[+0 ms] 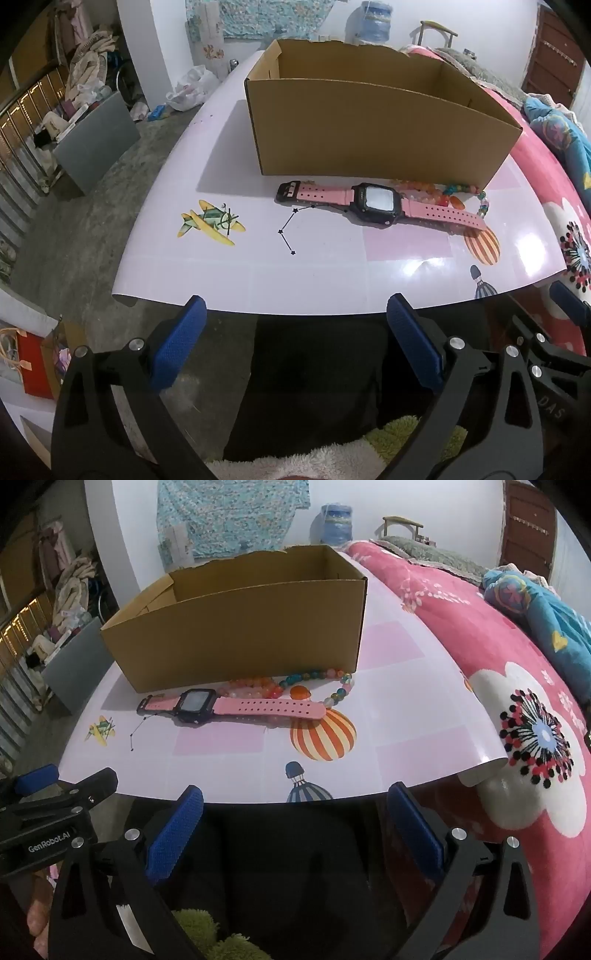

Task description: Organize jewelry

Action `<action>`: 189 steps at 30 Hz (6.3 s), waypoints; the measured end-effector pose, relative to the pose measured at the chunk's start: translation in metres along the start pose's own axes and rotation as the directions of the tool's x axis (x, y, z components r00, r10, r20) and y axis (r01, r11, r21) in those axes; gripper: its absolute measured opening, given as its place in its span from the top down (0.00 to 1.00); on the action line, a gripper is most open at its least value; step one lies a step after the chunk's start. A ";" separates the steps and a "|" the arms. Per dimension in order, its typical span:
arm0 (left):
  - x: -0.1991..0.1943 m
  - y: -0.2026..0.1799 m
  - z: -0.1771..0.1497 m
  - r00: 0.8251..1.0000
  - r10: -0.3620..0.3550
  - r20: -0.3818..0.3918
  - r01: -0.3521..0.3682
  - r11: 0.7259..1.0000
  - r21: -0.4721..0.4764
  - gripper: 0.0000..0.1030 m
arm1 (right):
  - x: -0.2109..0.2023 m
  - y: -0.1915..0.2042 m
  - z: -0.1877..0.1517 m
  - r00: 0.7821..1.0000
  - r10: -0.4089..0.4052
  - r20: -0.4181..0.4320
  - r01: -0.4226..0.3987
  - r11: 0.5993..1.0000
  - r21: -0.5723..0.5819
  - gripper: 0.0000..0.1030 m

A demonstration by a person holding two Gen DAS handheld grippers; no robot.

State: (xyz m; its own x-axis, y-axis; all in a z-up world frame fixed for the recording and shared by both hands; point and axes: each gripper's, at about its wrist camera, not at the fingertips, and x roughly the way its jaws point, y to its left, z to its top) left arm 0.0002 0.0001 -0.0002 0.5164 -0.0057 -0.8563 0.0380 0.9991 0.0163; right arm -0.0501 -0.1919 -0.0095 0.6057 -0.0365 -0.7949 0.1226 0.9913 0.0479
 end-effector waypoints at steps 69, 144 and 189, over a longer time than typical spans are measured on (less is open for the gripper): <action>-0.002 0.003 0.002 1.000 -0.003 0.004 0.003 1.000 0.002 0.08 | -0.007 0.005 0.006 1.000 -0.003 0.020 0.003 1.000 -0.010 0.05; 0.039 0.048 0.040 0.948 -0.248 0.197 0.187 0.940 0.285 0.51 | 0.109 0.105 0.058 0.958 0.247 -0.149 -0.281 0.686 -0.671 0.51; 0.062 -0.020 0.014 0.972 -0.200 0.126 0.092 0.810 0.580 0.88 | 0.086 0.035 0.052 0.869 0.351 -0.348 -0.484 0.749 -0.453 0.50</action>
State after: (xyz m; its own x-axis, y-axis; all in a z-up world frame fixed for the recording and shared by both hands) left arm 0.0437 -0.0212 -0.0465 0.6017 -0.2109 -0.7703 0.5743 0.7845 0.2338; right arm 0.0467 -0.1669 -0.0446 0.2959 0.3605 -0.8846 -0.5575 0.8172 0.1465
